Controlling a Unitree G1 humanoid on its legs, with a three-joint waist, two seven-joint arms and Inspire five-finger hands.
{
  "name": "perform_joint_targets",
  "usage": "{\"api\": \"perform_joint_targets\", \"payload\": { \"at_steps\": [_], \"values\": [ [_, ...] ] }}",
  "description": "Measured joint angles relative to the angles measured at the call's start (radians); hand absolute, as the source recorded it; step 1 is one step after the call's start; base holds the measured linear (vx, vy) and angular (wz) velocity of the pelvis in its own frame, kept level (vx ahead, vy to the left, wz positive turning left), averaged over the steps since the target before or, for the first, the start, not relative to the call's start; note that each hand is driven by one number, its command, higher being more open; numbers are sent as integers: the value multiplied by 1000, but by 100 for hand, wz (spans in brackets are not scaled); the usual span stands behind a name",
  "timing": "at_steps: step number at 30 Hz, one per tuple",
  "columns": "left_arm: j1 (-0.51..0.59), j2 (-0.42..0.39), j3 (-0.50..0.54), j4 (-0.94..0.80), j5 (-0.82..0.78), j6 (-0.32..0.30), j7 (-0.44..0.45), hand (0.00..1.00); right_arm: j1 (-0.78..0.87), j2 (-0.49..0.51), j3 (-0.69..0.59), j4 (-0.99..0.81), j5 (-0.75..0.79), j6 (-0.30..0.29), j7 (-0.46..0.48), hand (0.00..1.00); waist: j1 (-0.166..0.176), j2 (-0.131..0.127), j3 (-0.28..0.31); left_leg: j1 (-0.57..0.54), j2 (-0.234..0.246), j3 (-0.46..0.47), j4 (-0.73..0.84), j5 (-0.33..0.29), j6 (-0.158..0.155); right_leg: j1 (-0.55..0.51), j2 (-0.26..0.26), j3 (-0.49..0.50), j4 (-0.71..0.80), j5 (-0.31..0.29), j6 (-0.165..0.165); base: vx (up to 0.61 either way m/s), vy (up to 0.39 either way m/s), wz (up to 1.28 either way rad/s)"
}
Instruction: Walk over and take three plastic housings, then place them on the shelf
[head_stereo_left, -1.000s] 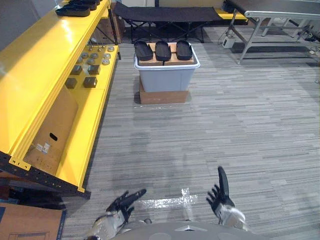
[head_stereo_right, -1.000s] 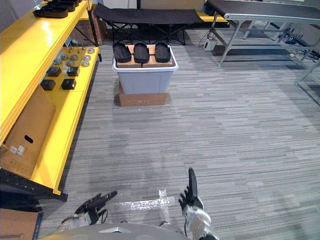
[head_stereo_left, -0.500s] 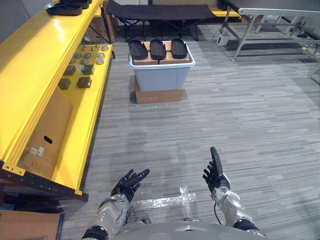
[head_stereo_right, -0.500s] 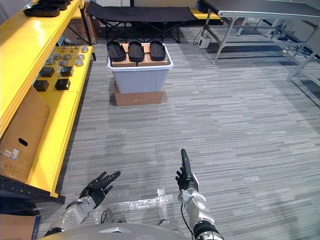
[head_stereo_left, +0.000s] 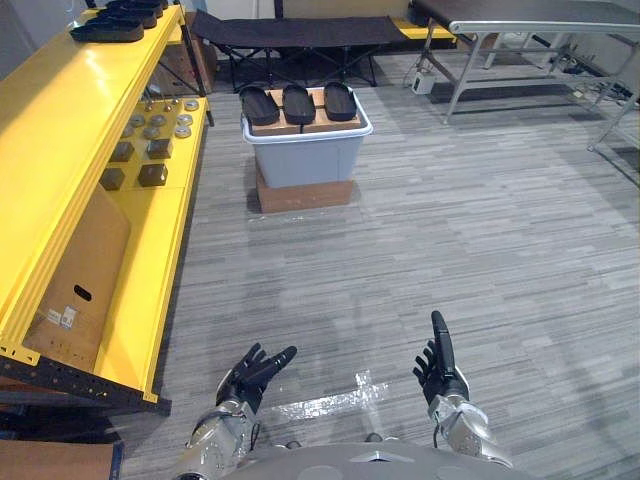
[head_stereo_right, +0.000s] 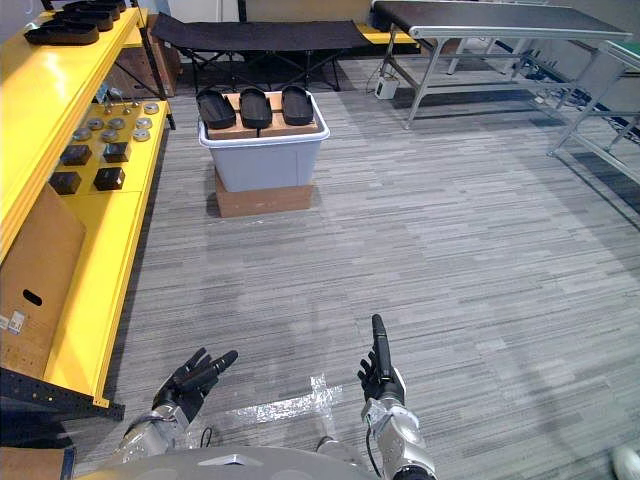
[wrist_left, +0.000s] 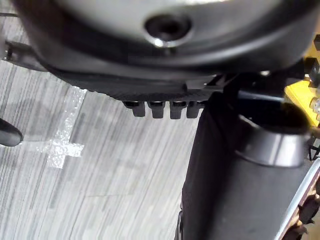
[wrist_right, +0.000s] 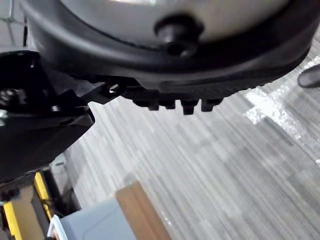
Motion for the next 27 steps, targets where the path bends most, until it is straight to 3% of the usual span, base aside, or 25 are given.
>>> {"api": "perform_joint_targets", "payload": {
  "at_steps": [2, 4, 7, 10, 13, 14, 15, 16, 17, 19, 20, 21, 23, 24, 25, 26, 27],
  "values": [
    [-12, -5, -1, -7, -6, -15, 8, 100, 1, 2, 19, -1, 1, -7, 1, 100, 4, -2, 26, -3, 26, 29, 93, -64, 13, -97, -37, -53, 245, 0, -3, -51, 90, -44],
    [-28, 0, -25, -37, -19, -15, 28, 100, 13, 4, 35, -1, 13, -19, 4, 100, -4, -14, 50, 6, 26, 24, 137, -95, 37, -148, -65, -78, 347, -37, -20, -20, 88, -12],
    [-96, 1, -45, -54, -58, -12, 34, 100, 45, 3, 35, -14, 15, -21, -1, 100, -10, -24, 58, 5, 34, 0, 165, -116, 32, -177, -30, -74, 253, -47, -14, 95, 60, 24],
    [-128, -1, -47, -55, -58, -8, 34, 100, 62, 3, 36, -17, -7, -21, -3, 100, -38, -23, 62, 35, 38, -23, 191, -154, 5, -197, 10, -52, 156, -36, -8, 206, -5, 24],
    [-128, 3, -70, -34, -50, -7, 32, 100, 89, 3, 35, -17, -42, -21, -2, 100, -37, -29, 59, 84, 28, -32, 237, -240, -29, -198, 4, -51, 186, -81, -84, 337, -111, 15],
    [-128, -2, -74, -20, -51, -7, 35, 100, 87, -1, 34, -17, -42, -21, -1, 100, -44, -15, 53, 80, 44, -36, 283, -292, -47, -205, 8, -54, 226, -88, -114, 492, -193, 14],
    [-127, -14, -75, 8, -54, -7, 36, 100, 90, -14, 34, -16, -42, -20, 1, 100, -44, 17, 32, 72, 76, -31, 310, -327, -79, -205, 30, -61, 238, -90, -116, 472, -163, 13],
    [-125, -16, -71, 35, -68, -7, 39, 100, 78, -26, 33, -14, -57, -20, 3, 100, -44, 49, 17, 2, 131, -10, 492, -349, -119, -193, 59, -79, 221, -96, -135, 486, -157, 8],
    [-129, -22, -67, 45, -75, -6, 39, 100, 66, -34, 34, -10, -67, -20, 2, 100, -47, 61, 24, -63, 176, -4, 636, -332, -119, -186, 72, -81, 218, -105, -149, 397, -122, 4],
    [-94, -47, -42, 52, -95, 17, 46, 100, 46, -55, 30, 1, -113, -20, 4, 100, -37, 89, 60, -233, 301, -11, 1052, -211, -121, -65, 135, -84, 120, -98, -177, 519, -111, -9],
    [-69, -55, -24, 51, -95, 34, 53, 100, 42, -55, 26, 11, -123, -21, 4, 100, -24, 85, 79, -271, 296, -59, 1121, -218, -122, 15, 142, -80, 87, -96, -189, 543, -75, -15],
    [-52, -57, -20, 51, -94, 36, 57, 100, 42, -55, 26, 13, -131, -22, 4, 100, -17, 76, 85, -294, 282, -82, 1117, -220, -122, 45, 141, -76, 75, -95, -191, 514, -56, -26],
    [-25, -63, 2, 7, -90, 24, 51, 100, 33, -55, 26, 11, -161, -36, 0, 100, 16, 60, 81, -362, 220, -112, 958, -224, -114, 95, 129, -42, 31, -95, -192, 489, 3, -48],
    [-25, -72, 29, -1, -89, 17, 52, 100, 9, -59, 26, 8, -164, -42, -4, 100, 38, 47, 90, -385, 171, -122, 770, -219, -111, 116, 111, -12, 9, -93, -189, 556, 103, -65],
    [-24, -78, 49, 0, -91, 9, 60, 100, -12, -57, 25, 1, -177, -47, -7, 100, 39, 45, 100, -397, 131, -145, 570, -178, -111, 130, 99, 7, 1, -94, -187, 623, 171, -74],
    [-14, -82, 69, 0, -105, -3, 70, 100, -13, -57, 26, -5, -195, -59, -20, 100, 45, 49, 99, -401, 105, -185, 340, -49, -118, 150, 93, 32, -10, -115, -153, 401, 162, -54],
    [-7, -85, 76, 0, -122, -11, 72, 100, -14, -59, 27, -13, -199, -61, -25, 100, 52, 59, 98, -402, 105, -196, 263, 10, -124, 167, 99, 44, -17, -134, -125, 441, 216, -53]
  ]
}}
